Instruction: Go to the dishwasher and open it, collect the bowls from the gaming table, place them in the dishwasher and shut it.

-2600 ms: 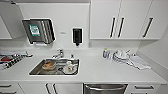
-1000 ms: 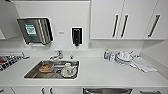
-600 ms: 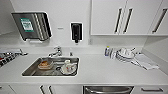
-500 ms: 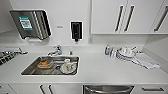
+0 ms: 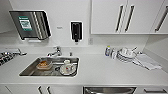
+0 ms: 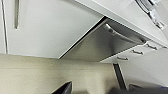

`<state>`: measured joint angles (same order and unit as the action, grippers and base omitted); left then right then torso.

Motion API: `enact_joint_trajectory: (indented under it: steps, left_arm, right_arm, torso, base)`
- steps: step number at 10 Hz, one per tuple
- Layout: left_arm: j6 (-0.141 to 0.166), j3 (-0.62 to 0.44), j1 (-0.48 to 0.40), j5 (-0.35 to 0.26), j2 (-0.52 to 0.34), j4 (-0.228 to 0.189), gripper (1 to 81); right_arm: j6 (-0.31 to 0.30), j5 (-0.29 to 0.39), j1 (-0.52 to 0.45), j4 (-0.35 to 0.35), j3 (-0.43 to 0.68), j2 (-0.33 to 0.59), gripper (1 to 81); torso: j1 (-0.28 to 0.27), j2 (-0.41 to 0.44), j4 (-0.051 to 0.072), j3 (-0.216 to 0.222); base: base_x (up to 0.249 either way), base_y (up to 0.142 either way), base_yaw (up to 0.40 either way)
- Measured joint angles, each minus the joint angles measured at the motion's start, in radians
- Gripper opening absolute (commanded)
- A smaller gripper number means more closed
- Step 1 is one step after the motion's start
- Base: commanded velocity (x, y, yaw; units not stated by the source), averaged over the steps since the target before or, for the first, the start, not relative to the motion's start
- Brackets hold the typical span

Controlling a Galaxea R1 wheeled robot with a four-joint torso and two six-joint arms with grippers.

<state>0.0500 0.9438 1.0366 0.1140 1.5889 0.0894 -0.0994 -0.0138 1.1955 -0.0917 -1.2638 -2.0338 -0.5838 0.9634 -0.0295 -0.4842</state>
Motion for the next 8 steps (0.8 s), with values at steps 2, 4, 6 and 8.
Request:
enact_joint_trajectory:
  steps: [2, 4, 6, 8]
  left_arm:
    - [0.006, -0.026, -0.061, -0.066, -0.016, -0.026, 81.1]
    - [0.007, -0.1, -0.078, -0.153, -0.039, -0.168, 81.1]
    - [0.007, -0.164, -0.089, -0.213, -0.071, -0.316, 81.1]
    - [0.007, -0.185, -0.089, -0.228, -0.087, -0.343, 81.1]
  right_arm:
    - [-0.012, 0.003, -0.004, 0.0, -0.002, 0.0, 81.1]
    - [-0.015, 0.005, -0.004, 0.0, -0.009, 0.0, 81.1]
    - [-0.015, 0.012, -0.007, -0.004, -0.009, -0.004, 81.1]
    - [-0.015, 0.017, -0.019, -0.029, -0.01, -0.004, 81.1]
  torso:
    - [-0.046, 0.073, 0.0, 0.0]
    - [-0.091, 0.145, 0.0, 0.0]
    - [-0.135, 0.217, 0.0, 0.0]
    - [-0.179, 0.288, 0.0, 0.0]
  base:
    - [0.0, 0.0, 0.0]
    - [0.0, 0.0, 0.0]
    - [0.0, 0.0, 0.0]
    - [0.0, 0.0, 0.0]
